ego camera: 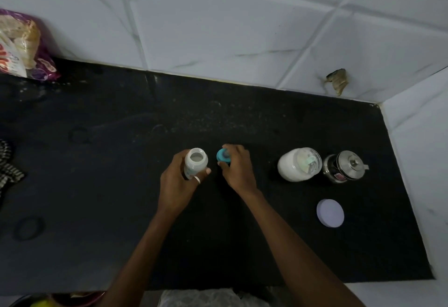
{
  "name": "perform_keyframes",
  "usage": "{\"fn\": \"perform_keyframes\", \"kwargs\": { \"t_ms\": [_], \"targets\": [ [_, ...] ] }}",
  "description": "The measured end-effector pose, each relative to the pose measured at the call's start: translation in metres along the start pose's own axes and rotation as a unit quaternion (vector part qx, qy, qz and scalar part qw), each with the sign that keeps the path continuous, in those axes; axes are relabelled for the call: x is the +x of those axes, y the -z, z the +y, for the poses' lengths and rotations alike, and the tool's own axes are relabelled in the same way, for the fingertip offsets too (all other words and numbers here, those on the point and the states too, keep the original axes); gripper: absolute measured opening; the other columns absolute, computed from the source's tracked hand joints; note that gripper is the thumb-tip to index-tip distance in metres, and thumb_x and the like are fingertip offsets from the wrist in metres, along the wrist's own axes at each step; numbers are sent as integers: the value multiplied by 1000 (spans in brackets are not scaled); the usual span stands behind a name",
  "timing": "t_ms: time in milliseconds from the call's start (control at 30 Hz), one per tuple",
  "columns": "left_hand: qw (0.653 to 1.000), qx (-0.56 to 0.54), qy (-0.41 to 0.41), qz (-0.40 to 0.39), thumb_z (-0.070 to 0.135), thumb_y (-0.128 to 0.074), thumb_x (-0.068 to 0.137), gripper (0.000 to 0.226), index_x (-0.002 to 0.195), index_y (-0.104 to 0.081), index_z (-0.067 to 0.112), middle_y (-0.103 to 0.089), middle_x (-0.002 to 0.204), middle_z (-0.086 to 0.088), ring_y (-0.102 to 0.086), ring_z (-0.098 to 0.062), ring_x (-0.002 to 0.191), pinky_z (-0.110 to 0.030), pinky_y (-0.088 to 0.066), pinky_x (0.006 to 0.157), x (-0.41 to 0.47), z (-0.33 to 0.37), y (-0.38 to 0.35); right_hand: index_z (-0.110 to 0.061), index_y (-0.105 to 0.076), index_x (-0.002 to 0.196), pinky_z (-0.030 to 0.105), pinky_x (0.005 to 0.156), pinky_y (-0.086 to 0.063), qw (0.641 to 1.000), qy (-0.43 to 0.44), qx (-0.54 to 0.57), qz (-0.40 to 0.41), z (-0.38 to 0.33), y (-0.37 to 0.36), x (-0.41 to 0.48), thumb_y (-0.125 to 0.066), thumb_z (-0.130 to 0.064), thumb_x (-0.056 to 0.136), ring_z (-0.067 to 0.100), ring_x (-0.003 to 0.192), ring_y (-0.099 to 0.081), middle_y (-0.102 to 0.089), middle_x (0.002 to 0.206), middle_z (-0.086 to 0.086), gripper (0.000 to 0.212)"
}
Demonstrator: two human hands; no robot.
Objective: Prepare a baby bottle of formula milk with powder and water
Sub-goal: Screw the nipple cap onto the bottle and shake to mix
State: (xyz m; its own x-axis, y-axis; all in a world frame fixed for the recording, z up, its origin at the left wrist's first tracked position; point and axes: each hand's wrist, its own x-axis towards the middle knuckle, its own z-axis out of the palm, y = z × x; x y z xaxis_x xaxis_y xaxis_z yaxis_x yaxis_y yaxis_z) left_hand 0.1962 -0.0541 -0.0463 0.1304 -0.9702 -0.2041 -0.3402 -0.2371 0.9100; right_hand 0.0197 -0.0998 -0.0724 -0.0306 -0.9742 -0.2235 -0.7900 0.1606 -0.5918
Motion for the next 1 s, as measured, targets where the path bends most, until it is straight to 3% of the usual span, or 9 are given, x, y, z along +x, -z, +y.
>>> {"fn": "perform_keyframes", "kwargs": {
  "t_ms": [100, 267, 433, 533, 633, 733, 1000],
  "targets": [
    [1000, 2, -3, 6, 29, -88, 79, 58, 125, -53, 38, -64, 112, 25, -58, 22, 103, 0, -45, 81, 1, 2, -1, -21, -54, 139, 23, 102, -40, 999, -15, 26, 12, -5, 10, 2, -72, -14, 93, 15, 129, -47, -51, 138, 0, 50],
    [1000, -5, -18, 9, 30, -88, 79, 59, 127, -54, 37, -66, 113, 21, -60, 18, 103, -1, -46, 81, 1, 15, -6, -23, -56, 137, 32, 107, -47, 995, -9, 93, 23, -25, 50, -1, -75, -16, 90, 12, 127, -52, -54, 136, -3, 50],
    [997, -16, -68, 19, 31, -88, 79, 57, 128, -59, 31, -70, 116, 16, -64, 10, 104, -4, -48, 80, -1, 44, -15, -25, -60, 131, 33, 101, -54, 991, 63, 121, -10, -52, 119, -14, -79, -21, 87, 9, 116, -61, -60, 130, -5, 48],
    [993, -12, -115, 27, 32, -88, 78, 59, 130, -60, 26, -70, 119, 12, -66, 2, 106, -12, -53, 84, -5, 75, -21, -24, -62, 130, 29, 96, -56, 988, 114, 100, -37, -66, 169, -25, -81, -23, 86, 8, 110, -64, -63, 129, -6, 48],
    [988, -20, -150, 33, 30, -89, 77, 58, 128, -60, 30, -71, 117, 14, -67, 3, 104, -12, -54, 83, -11, 115, -28, -22, -63, 129, 25, 91, -58, 980, 171, 82, -52, -80, 225, -37, -82, -22, 85, 8, 105, -66, -65, 126, -6, 47],
    [981, -24, -189, 34, 32, -90, 77, 56, 124, -59, 37, -71, 109, 20, -67, 7, 98, -9, -53, 78, -19, 161, -39, -23, -64, 125, 32, 92, -58, 974, 217, 27, -57, -91, 281, -48, -83, -23, 84, 8, 105, -65, -67, 121, -7, 45],
    [958, -20, -283, 42, 65, -74, 71, 60, 124, -54, 44, -63, 108, 31, -62, 11, 101, -3, -48, 76, -38, 270, -58, -27, -64, 125, 32, 95, -58, 956, 275, -79, -70, -121, 407, -75, -80, -14, 86, 8, 108, -65, -63, 125, -11, 44]
  ]
}}
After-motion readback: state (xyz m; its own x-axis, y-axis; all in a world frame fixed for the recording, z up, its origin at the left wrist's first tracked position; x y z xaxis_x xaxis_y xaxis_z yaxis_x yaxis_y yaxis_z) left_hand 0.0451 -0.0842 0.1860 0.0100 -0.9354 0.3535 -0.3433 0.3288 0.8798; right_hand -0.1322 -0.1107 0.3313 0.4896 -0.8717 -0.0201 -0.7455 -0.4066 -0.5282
